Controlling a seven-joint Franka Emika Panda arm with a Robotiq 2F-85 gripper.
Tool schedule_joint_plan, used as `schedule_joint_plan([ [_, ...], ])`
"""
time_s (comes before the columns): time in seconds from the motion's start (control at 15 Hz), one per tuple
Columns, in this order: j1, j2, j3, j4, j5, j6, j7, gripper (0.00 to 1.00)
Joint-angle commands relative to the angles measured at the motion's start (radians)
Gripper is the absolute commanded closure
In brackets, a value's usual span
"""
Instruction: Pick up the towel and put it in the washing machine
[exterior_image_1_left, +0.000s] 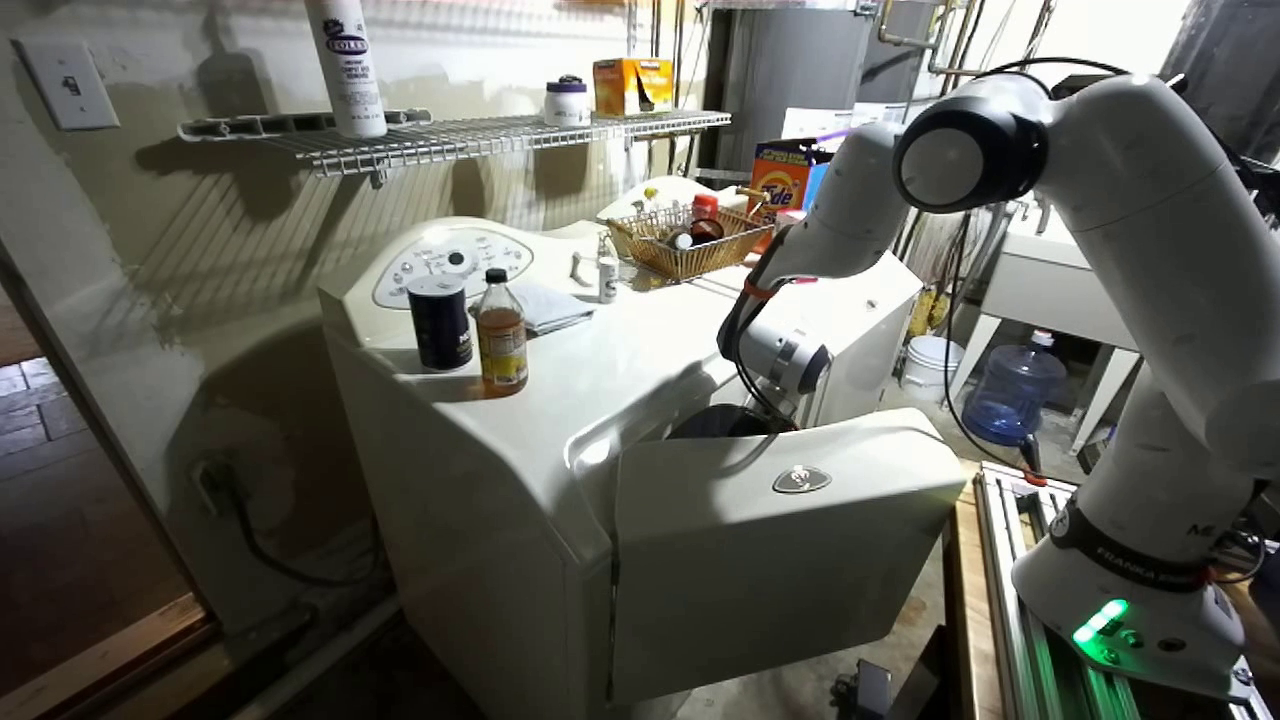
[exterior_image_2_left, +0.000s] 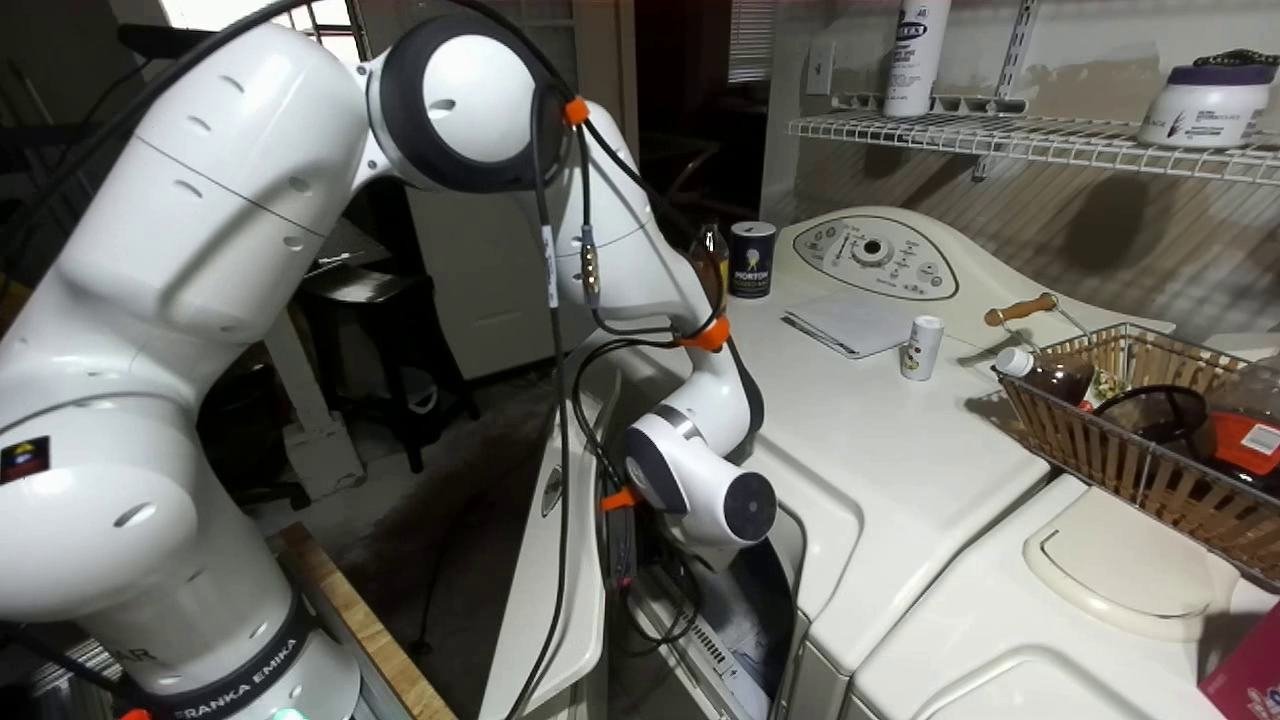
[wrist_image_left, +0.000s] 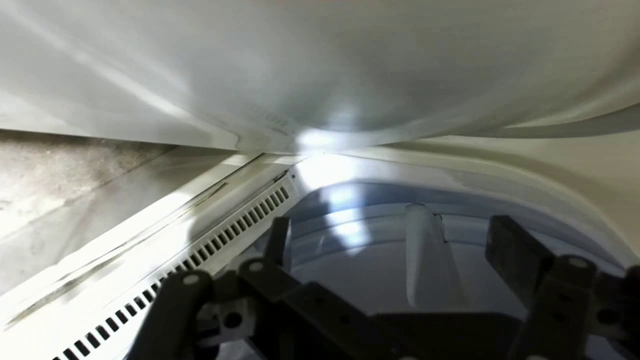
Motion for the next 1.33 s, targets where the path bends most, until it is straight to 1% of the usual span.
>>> schedule_joint_plan([
  [0.0,0.047,-0.113,-0.008,-0.087,-0.051,0.152,0.045,0.00],
  [0.07,0.060,-0.131,-0.016,-0.096,-0.113,0.185,0.073,0.00],
  [0.13,0.063,-0.148,-0.011,-0.107,-0.126,0.236,0.075,0.00],
  [0.2,0.077,-0.165,-0.016,-0.119,-0.177,0.292,0.098,0.00],
  [0.53,0.090,-0.218,0.003,-0.147,-0.336,0.604,0.189,0.00],
  [0.6,0.151,-0.215,-0.056,-0.144,-0.339,0.622,0.193,0.00],
  [0.67,0.160,-0.223,-0.062,-0.146,-0.363,0.650,0.209,0.00],
  [0.8,0.225,-0.246,-0.121,-0.160,-0.457,0.666,0.270,0.00],
  [0.87,0.178,-0.274,-0.079,-0.172,-0.572,0.674,0.347,0.00],
  [0.93,0.188,-0.307,-0.088,-0.181,-0.639,0.657,0.382,0.00],
  [1.0,0.289,-0.320,-0.182,-0.183,-0.655,0.608,0.414,0.00],
  [1.07,0.312,-0.345,-0.200,-0.194,-0.702,0.627,0.452,0.00],
  [1.13,0.349,-0.395,-0.250,-0.227,-0.747,0.638,0.480,0.00],
  [1.27,0.452,-0.454,-0.355,-0.271,-0.840,0.670,0.563,0.00],
])
